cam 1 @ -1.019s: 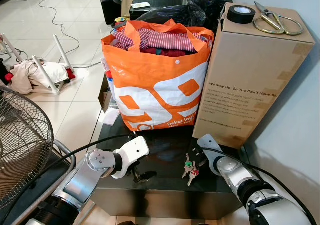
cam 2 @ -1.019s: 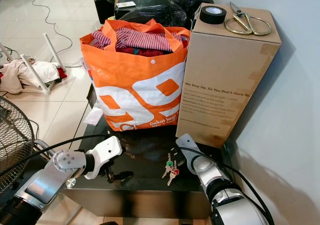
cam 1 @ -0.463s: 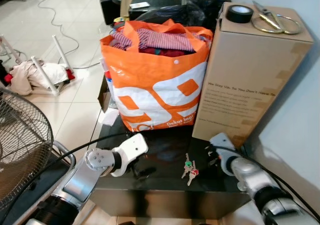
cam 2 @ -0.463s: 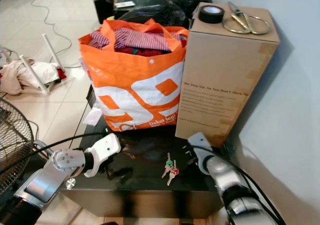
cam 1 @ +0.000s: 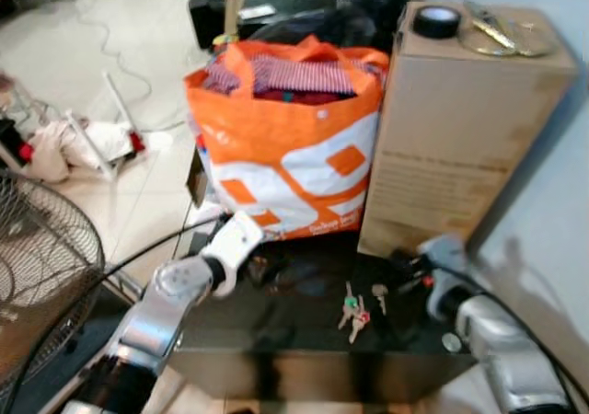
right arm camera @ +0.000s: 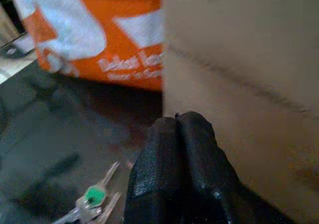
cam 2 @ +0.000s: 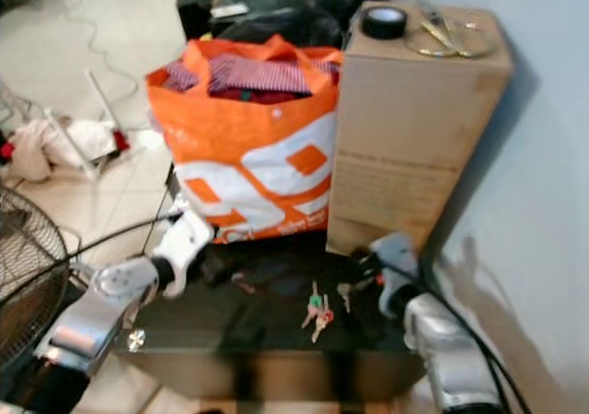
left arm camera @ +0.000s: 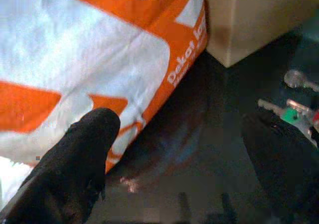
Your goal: Hang keys on a hook
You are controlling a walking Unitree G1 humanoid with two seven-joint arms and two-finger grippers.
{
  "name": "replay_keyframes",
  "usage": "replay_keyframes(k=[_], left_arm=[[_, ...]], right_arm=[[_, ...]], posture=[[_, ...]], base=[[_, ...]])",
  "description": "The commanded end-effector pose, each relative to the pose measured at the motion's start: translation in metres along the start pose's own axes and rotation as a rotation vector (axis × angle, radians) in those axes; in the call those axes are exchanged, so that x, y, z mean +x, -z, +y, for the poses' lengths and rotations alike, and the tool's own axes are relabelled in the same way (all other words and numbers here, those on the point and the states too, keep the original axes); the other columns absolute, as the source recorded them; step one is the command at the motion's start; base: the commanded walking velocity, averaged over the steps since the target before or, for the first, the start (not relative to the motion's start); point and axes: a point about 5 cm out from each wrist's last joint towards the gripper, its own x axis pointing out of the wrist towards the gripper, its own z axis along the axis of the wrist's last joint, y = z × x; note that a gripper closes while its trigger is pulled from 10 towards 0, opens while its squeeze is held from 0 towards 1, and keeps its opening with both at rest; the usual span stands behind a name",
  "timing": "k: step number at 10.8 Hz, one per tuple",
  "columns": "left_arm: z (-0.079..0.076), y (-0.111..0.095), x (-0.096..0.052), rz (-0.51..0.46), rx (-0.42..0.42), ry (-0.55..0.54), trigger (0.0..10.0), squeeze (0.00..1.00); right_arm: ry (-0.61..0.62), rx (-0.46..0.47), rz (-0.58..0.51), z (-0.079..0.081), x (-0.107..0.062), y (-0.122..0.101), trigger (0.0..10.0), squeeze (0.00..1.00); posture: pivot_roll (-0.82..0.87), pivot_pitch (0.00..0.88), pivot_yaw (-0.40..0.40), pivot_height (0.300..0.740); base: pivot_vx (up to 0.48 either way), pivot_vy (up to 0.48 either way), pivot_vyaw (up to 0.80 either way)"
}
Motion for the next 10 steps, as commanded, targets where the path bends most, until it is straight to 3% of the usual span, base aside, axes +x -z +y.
replay_keyframes(k=[1, 3, 4, 5, 7, 8, 9, 10], left_arm=[[0.003, -0.002, -0.001, 0.001, 0.022, -0.016, 10.0, 0.00], [0.001, -0.002, -0.002, 0.000, 0.038, -0.033, 10.0, 0.00], [-0.001, -0.002, -0.002, 0.000, 0.035, -0.036, 10.0, 0.00], [-0.004, 0.000, 0.000, 0.009, 0.038, -0.032, 10.0, 0.00], [-0.009, 0.006, 0.004, 0.039, 0.065, -0.005, 10.0, 0.00], [-0.012, 0.009, 0.006, 0.064, 0.095, 0.026, 10.0, 0.00], [-0.011, 0.009, 0.006, 0.069, 0.102, 0.032, 10.0, 0.00], [-0.012, 0.009, 0.004, 0.073, 0.103, 0.030, 10.0, 0.00]], right_arm=[[0.013, 0.010, 0.000, 0.001, -0.001, -0.001, 0.0, 0.00], [0.032, 0.049, -0.004, 0.005, -0.006, -0.005, 0.0, 0.00], [0.069, 0.019, -0.002, 0.004, -0.006, -0.007, 2.6, 0.00], [0.110, -0.039, 0.054, 0.000, -0.003, -0.002, 10.0, 0.00], [0.152, -0.089, 0.081, -0.003, 0.007, 0.003, 10.0, 0.00], [0.178, -0.004, 0.054, 0.001, 0.026, 0.007, 10.0, 0.00], [0.134, 0.165, 0.061, 0.008, 0.036, 0.012, 10.0, 0.00], [0.065, 0.191, 0.052, 0.014, 0.042, 0.014, 10.0, 0.00]], posture=[[-0.10, 0.000, 0.101, 0.740], [-0.11, 0.000, 0.097, 0.740], [-0.11, 0.000, 0.094, 0.740], [-0.12, 0.000, 0.089, 0.740], [-0.13, 0.000, 0.095, 0.740], [-0.13, 0.000, 0.102, 0.740], [-0.12, 0.000, 0.096, 0.740], [-0.11, 0.000, 0.086, 0.740]], base=[[0.000, 0.000, 0.00], [0.000, 0.000, 0.00], [0.000, 0.000, 0.00], [0.000, 0.000, 0.00], [0.000, 0.000, 0.00], [0.000, 0.000, 0.00], [0.000, 0.000, 0.00], [0.000, 0.000, 0.00]])
